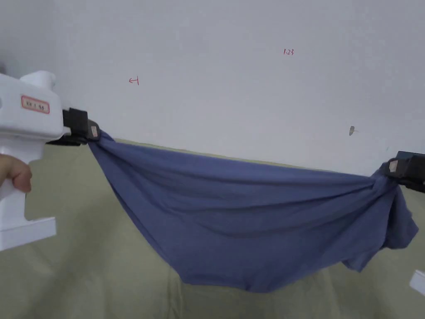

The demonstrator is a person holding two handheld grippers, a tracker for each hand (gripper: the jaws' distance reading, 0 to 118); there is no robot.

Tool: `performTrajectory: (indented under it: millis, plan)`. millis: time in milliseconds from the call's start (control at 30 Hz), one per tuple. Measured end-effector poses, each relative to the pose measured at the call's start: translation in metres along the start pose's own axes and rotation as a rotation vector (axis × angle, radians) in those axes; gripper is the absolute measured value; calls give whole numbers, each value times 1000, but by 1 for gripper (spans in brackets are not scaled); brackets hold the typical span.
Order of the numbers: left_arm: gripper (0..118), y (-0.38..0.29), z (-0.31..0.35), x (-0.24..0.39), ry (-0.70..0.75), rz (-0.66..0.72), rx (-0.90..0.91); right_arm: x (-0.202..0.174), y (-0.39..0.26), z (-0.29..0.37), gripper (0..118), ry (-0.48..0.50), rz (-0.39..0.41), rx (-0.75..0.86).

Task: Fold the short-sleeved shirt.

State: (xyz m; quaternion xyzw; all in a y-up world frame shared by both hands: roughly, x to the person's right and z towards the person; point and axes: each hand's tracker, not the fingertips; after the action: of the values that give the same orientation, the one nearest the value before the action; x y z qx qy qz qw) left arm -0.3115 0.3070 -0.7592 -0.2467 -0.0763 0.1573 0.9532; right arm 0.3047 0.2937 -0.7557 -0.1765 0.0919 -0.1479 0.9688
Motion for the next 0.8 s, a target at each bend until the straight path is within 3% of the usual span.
performTrajectory:
  millis: [300,567,667,800]
  plan:
    - [0,-112,12,-43,-18,92,-161,20,-101,45,7,10,-42,-155]
    - [0,-217,67,-71,8,187,-288,25,-178,94,7,-22,-48,-332]
    - [0,-241,78,-82,49,228,-335,28,-198,103,7,-45,-32,-378]
    - [0,-269,93,-86,50,311,-369,40,-216,105,8,-60,-70,-412]
